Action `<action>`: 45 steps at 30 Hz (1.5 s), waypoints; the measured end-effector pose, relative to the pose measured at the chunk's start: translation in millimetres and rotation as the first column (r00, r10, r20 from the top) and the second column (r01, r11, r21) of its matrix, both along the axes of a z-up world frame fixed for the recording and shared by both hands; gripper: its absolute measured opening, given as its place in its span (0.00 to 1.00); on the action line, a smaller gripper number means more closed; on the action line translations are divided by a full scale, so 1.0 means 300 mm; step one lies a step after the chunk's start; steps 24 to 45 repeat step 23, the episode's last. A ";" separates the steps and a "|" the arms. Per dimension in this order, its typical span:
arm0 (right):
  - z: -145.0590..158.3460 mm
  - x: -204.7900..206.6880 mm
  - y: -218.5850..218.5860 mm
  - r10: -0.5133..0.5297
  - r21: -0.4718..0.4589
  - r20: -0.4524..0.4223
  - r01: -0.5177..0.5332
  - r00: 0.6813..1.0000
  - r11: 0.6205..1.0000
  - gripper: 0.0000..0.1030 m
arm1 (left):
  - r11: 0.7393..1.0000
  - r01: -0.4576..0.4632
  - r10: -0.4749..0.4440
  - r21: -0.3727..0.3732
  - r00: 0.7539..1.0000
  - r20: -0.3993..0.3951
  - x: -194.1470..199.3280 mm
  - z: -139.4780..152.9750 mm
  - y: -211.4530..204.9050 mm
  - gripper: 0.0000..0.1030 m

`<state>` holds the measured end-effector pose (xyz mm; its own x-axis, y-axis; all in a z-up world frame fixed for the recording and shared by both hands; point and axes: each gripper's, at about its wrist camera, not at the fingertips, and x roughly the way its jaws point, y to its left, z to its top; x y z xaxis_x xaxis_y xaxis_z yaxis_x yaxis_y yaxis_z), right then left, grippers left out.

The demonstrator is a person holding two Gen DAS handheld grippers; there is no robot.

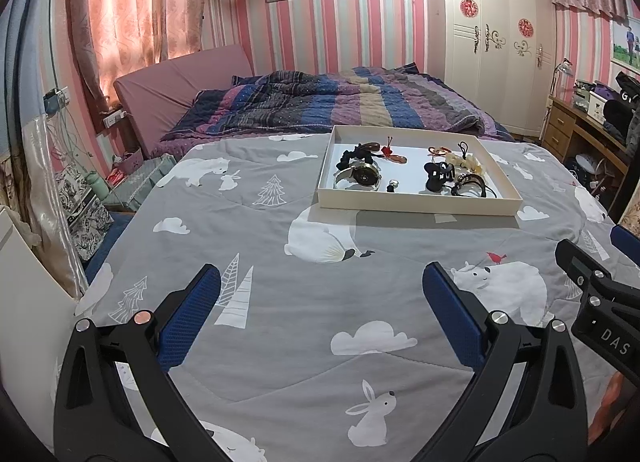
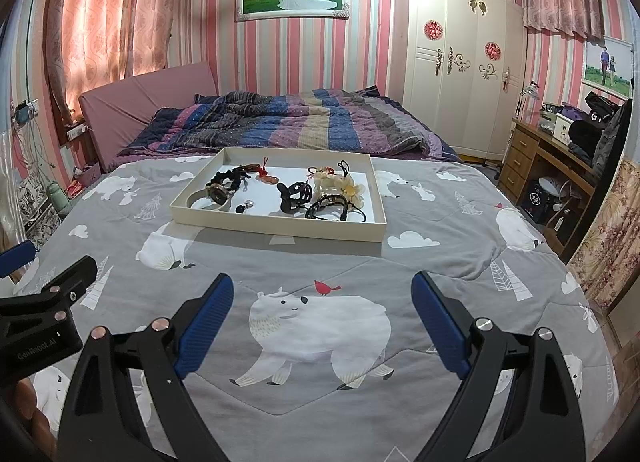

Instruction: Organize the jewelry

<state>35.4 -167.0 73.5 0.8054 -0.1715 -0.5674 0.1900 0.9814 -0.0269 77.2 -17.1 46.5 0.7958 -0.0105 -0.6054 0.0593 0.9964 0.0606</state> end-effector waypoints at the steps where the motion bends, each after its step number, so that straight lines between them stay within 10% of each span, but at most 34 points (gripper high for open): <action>1: -0.001 0.000 0.000 -0.001 0.000 0.000 0.001 1.000 1.000 0.88 | 1.000 -0.001 0.001 0.002 1.000 0.000 0.000 0.000 -0.001 0.97; 45: 0.003 -0.002 0.001 -0.005 0.000 0.002 0.005 1.000 1.000 0.88 | 1.000 -0.021 0.021 0.014 1.000 0.000 -0.012 0.008 0.003 0.97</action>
